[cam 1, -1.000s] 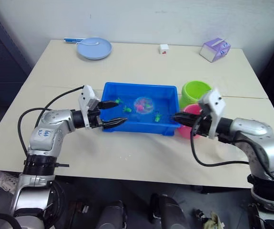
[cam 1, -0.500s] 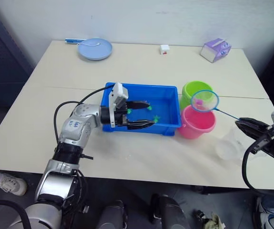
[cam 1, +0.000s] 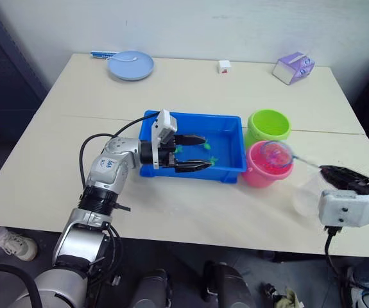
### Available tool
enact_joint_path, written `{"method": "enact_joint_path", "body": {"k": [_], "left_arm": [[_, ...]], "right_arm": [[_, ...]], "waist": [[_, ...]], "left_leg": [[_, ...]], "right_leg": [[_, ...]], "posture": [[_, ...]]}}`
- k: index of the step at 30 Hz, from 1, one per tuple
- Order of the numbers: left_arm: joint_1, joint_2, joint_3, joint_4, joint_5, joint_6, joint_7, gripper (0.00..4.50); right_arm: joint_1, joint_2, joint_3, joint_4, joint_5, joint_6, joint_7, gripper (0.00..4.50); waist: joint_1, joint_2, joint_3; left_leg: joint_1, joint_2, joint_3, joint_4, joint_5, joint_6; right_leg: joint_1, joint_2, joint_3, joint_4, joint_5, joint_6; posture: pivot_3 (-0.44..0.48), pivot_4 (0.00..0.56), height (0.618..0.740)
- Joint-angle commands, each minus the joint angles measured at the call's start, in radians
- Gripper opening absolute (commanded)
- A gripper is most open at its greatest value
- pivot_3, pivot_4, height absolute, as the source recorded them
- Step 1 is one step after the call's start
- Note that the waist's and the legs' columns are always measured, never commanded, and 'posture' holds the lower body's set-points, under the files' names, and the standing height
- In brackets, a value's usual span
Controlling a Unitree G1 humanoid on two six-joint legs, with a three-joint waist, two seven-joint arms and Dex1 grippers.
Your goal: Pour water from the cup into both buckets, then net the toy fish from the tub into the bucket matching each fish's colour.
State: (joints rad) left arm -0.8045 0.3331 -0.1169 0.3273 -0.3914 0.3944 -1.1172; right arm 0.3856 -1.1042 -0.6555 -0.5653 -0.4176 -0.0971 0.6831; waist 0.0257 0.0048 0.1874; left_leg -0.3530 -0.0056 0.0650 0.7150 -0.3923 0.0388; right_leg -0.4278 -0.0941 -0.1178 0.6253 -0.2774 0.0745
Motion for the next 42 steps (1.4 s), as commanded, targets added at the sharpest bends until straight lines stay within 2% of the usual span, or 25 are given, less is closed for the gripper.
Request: {"method": "enact_joint_path", "body": {"k": [1,3,7,10,12,18,20,24,28,33,35,42], "left_arm": [[-0.017,0.013,0.021,-0.015,0.001,-0.015,-0.004,4.5],[-0.014,0.02,0.025,-0.015,0.004,-0.016,-0.001,4.5],[-0.01,0.028,0.028,-0.022,0.002,-0.014,0.0,4.5],[-0.007,0.036,0.032,-0.029,0.002,-0.012,0.006,4.5],[-0.005,0.042,0.037,-0.031,0.002,-0.01,0.006,4.5],[0.0,0.055,0.045,-0.018,0.014,-0.027,0.018,4.5],[0.003,0.063,0.05,-0.01,0.018,-0.031,0.022,4.5],[0.018,0.112,0.071,0.031,0.042,-0.045,0.037,4.5],[0.037,0.16,0.093,0.033,0.052,-0.044,0.051,4.5],[0.074,0.194,0.113,-0.027,0.057,-0.029,0.091,4.5],[0.096,0.205,0.12,-0.067,0.05,-0.013,0.098,4.5],[0.165,0.235,0.153,-0.181,0.032,0.036,0.136,4.5]], "right_arm": [[-0.039,-0.008,-0.013,-0.005,-0.007,-0.119,-0.011,0.8],[-0.059,0.0,0.0,-0.003,-0.011,-0.147,-0.006,0.8],[-0.002,0.017,0.05,0.014,0.004,-0.217,0.063,0.8],[-0.099,0.02,0.002,0.056,-0.079,-0.214,-0.031,0.8],[-0.144,0.011,0.004,0.068,-0.092,-0.221,-0.034,0.8],[-0.155,0.019,0.04,0.1,-0.039,-0.269,0.003,0.8],[-0.199,0.064,0.062,0.09,0.064,-0.18,0.014,0.8],[-0.377,0.181,0.254,0.003,0.337,0.181,0.07,0.8],[-0.578,0.277,0.472,0.012,0.37,0.428,0.069,0.8],[-0.76,0.326,0.675,0.141,0.308,0.479,0.063,0.8],[-0.797,0.342,0.721,0.188,0.297,0.468,0.064,0.8],[-0.801,0.313,0.773,0.254,0.295,0.433,0.122,0.8]], "waist": [[-0.001,0.0,0.0],[-0.003,0.0,0.0],[-0.001,0.0,0.0],[-0.002,0.0,0.0],[-0.003,0.0,0.0],[0.0,0.0,0.0],[-0.001,0.0,0.0],[-0.014,0.0,0.0],[-0.023,0.001,0.0],[-0.016,0.001,0.0],[-0.013,0.001,0.0],[-0.005,0.001,0.0]], "left_leg": [[0.0,0.0,0.0,0.0,0.0,0.0],[0.0,0.001,0.0,0.0,0.0,0.0],[0.0,0.001,0.0,0.0,0.0,0.0],[0.0,0.0,0.0,0.001,0.0,0.0],[0.0,-0.001,0.001,0.001,0.0,0.0],[0.0,0.001,-0.001,0.0,0.0,0.0],[0.0,0.0,0.0,0.0,0.0,0.0],[0.001,0.001,0.0,0.001,0.0,0.0],[0.001,0.002,-0.001,0.001,0.0,0.0],[-0.002,0.0,-0.003,0.001,0.0,0.0],[-0.002,0.0,-0.003,0.002,0.0,0.0],[-0.003,-0.001,-0.004,0.002,0.0,0.0]], "right_leg": [[0.0,0.0,0.0,0.0,0.0,0.0],[0.0,0.0,0.0,0.0,0.0,0.0],[0.0,0.001,0.0,0.0,0.0,0.0],[0.0,0.0,0.0,0.0,0.0,0.0],[0.001,-0.001,0.001,0.0,0.001,0.001],[0.0,0.001,0.0,0.0,0.0,0.001],[0.0,0.0,0.0,-0.001,0.0,0.001],[0.001,0.0,0.001,0.0,0.001,0.001],[0.0,0.001,0.0,0.003,0.0,0.0],[-0.001,-0.001,-0.002,0.001,0.0,0.0],[-0.001,-0.002,-0.002,0.001,0.0,0.0],[-0.001,-0.002,-0.004,0.0,0.0,0.0]], "posture": [[0.0,0.15,0.739],[0.0,0.15,0.739],[0.0,0.15,0.739],[0.0,0.15,0.739],[0.0,0.15,0.739],[0.0,0.15,0.739],[0.0,0.15,0.739],[0.0,0.15,0.739],[0.0,0.15,0.739],[0.0,0.15,0.739],[0.0,0.15,0.739],[0.0,0.15,0.739]]}}
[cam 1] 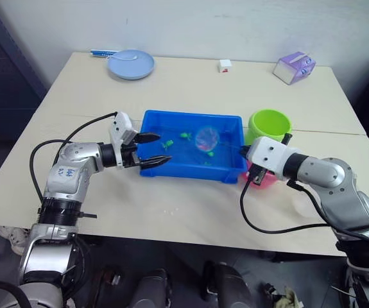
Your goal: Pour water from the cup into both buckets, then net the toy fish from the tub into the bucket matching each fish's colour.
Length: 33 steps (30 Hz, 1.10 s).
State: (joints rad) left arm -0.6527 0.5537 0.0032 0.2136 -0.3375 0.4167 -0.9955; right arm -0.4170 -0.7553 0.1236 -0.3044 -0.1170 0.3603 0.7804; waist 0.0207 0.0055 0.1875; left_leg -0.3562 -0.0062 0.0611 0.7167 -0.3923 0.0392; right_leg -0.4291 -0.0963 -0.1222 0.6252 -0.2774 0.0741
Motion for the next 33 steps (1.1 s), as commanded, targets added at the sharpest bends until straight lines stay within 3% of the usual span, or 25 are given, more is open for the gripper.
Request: {"method": "enact_joint_path", "body": {"k": [1,16,24,27,33], "left_arm": [[0.02,0.017,0.035,-0.078,-0.024,0.019,0.017,4.5],[0.004,-0.004,0.033,-0.099,-0.033,0.033,0.045,4.5],[0.007,-0.012,0.034,-0.109,-0.035,0.035,0.052,4.5],[0.008,-0.014,0.034,-0.114,-0.037,0.037,0.054,4.5],[0.013,-0.014,0.034,-0.117,-0.037,0.037,0.051,4.5]], "right_arm": [[0.009,-0.048,-0.005,0.001,-0.013,-0.029,0.029,0.8],[-0.124,-0.084,0.083,0.195,-0.215,-0.172,-0.027,0.8],[-0.134,-0.048,0.106,0.235,-0.218,-0.208,-0.015,0.8],[-0.123,-0.014,0.091,0.224,-0.176,-0.173,0.004,0.8],[-0.079,0.075,-0.021,0.107,0.014,0.093,0.053,0.8]], "waist": [[0.0,0.0,0.0],[-0.019,0.0,0.0],[-0.021,0.0,0.0],[-0.021,0.0,0.0],[-0.02,0.0,0.0]], "left_leg": [[0.0,0.0,0.0,0.0,0.0,0.0],[0.001,0.001,0.001,0.0,0.0,0.0],[0.001,0.001,0.0,0.0,0.0,0.0],[0.001,0.001,0.0,0.0,0.0,0.0],[0.001,0.001,0.0,0.0,0.0,0.0]], "right_leg": [[0.0,0.0,0.0,0.0,0.0,0.0],[0.0,0.0,0.0,0.001,0.0,0.0],[0.0,0.0,0.0,0.001,0.0,0.0],[0.0,0.0,0.0,0.001,0.0,0.0],[0.0,0.0,0.0,0.001,0.0,0.0]], "posture": [[0.0,0.15,0.739],[0.0,0.15,0.739],[0.0,0.15,0.739],[0.0,0.15,0.739],[0.0,0.15,0.739]]}}
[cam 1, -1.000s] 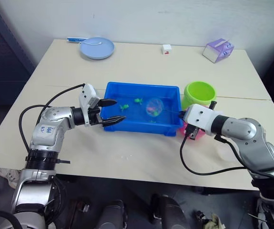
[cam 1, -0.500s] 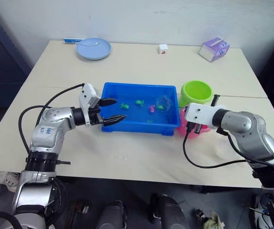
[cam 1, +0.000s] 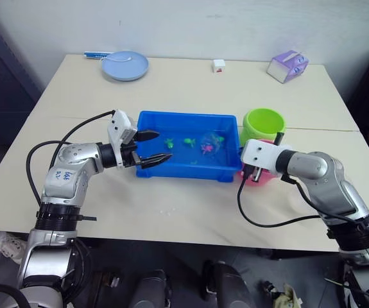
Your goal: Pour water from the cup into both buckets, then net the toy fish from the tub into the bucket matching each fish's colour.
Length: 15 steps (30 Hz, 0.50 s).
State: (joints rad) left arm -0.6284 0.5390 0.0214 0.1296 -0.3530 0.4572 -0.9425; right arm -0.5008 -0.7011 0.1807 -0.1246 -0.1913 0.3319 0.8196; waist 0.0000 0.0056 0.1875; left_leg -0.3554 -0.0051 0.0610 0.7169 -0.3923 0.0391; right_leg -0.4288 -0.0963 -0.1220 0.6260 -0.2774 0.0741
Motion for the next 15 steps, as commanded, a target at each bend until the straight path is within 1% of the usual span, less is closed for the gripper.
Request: {"method": "enact_joint_path", "body": {"k": [1,5,10,15], "left_arm": [[-0.012,-0.001,0.015,-0.033,-0.023,-0.002,-0.002,4.5],[-0.013,-0.01,0.014,-0.039,-0.048,0.022,-0.017,4.5],[-0.009,-0.027,-0.008,-0.066,-0.085,0.054,-0.053,4.5],[-0.055,-0.092,-0.054,-0.027,-0.094,0.05,-0.087,4.5]], "right_arm": [[0.008,0.033,-0.099,-0.094,0.121,0.175,0.016,0.8],[0.032,0.065,-0.192,-0.189,0.255,0.394,0.021,0.8],[0.063,0.088,-0.337,-0.349,0.408,0.645,-0.016,0.8],[0.096,0.123,-0.566,-0.57,0.562,0.888,-0.076,0.8]], "waist": [[0.001,0.0,0.0],[0.002,0.0,0.0],[0.002,0.0,0.0],[0.013,0.0,0.0]], "left_leg": [[0.0,0.0,0.0,0.0,0.0,0.0],[0.0,0.0,0.0,0.0,0.0,0.0],[0.0,0.0,-0.001,0.0,0.0,0.0],[0.0,-0.001,-0.001,0.0,0.0,0.0]], "right_leg": [[0.0,0.0,0.0,0.0,0.0,0.0],[0.0,0.0,0.0,0.0,0.0,0.0],[0.0,0.0,0.0,0.0,0.0,0.0],[0.0,0.0,0.0,0.0,0.0,0.0]], "posture": [[0.0,0.15,0.739],[0.0,0.15,0.739],[0.0,0.15,0.739],[0.0,0.15,0.739]]}}
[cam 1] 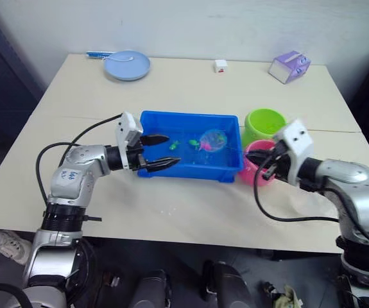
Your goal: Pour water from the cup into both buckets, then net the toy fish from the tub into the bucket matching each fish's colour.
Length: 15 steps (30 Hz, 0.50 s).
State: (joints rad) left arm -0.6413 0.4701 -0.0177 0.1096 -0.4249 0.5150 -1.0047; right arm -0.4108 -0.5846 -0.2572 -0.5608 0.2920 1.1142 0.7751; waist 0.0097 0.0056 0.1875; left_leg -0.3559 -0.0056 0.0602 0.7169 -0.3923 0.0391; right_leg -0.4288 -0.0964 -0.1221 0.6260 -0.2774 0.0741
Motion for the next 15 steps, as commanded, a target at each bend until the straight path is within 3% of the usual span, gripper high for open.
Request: {"method": "enact_joint_path", "body": {"k": [1,10,12,15], "left_arm": [[-0.052,-0.034,-0.023,0.0,-0.023,-0.009,-0.033,4.5],[-0.173,-0.147,-0.093,0.106,-0.009,-0.054,-0.119,4.5],[-0.196,-0.164,-0.099,0.148,-0.001,-0.076,-0.135,4.5],[-0.214,-0.174,-0.1,0.198,0.011,-0.105,-0.147,4.5]], "right_arm": [[0.012,0.009,-0.163,-0.166,0.096,0.139,-0.047,0.8],[0.219,-0.137,-0.503,-0.41,0.122,0.264,-0.066,0.8],[0.357,-0.207,-0.51,-0.451,0.054,0.145,-0.06,0.8],[0.599,-0.335,-0.441,-0.452,-0.159,-0.189,-0.069,0.8]], "waist": [[0.006,0.0,0.0],[0.017,0.0,0.0],[0.017,0.0,0.0],[0.017,0.0,0.0]], "left_leg": [[0.0,0.0,0.0,0.0,0.0,0.0],[0.0,-0.002,0.001,-0.001,0.0,0.0],[0.0,-0.001,0.002,-0.001,0.0,0.0],[0.001,-0.002,0.003,-0.002,0.0,0.0]], "right_leg": [[0.0,0.0,0.0,0.0,0.0,0.0],[0.0,0.002,0.001,0.0,0.0,0.0],[0.0,0.002,0.001,0.0,0.0,0.0],[0.0,0.002,0.002,0.0,0.0,0.0]], "posture": [[0.0,0.15,0.739],[0.0,0.15,0.739],[0.0,0.15,0.739],[0.0,0.15,0.739]]}}
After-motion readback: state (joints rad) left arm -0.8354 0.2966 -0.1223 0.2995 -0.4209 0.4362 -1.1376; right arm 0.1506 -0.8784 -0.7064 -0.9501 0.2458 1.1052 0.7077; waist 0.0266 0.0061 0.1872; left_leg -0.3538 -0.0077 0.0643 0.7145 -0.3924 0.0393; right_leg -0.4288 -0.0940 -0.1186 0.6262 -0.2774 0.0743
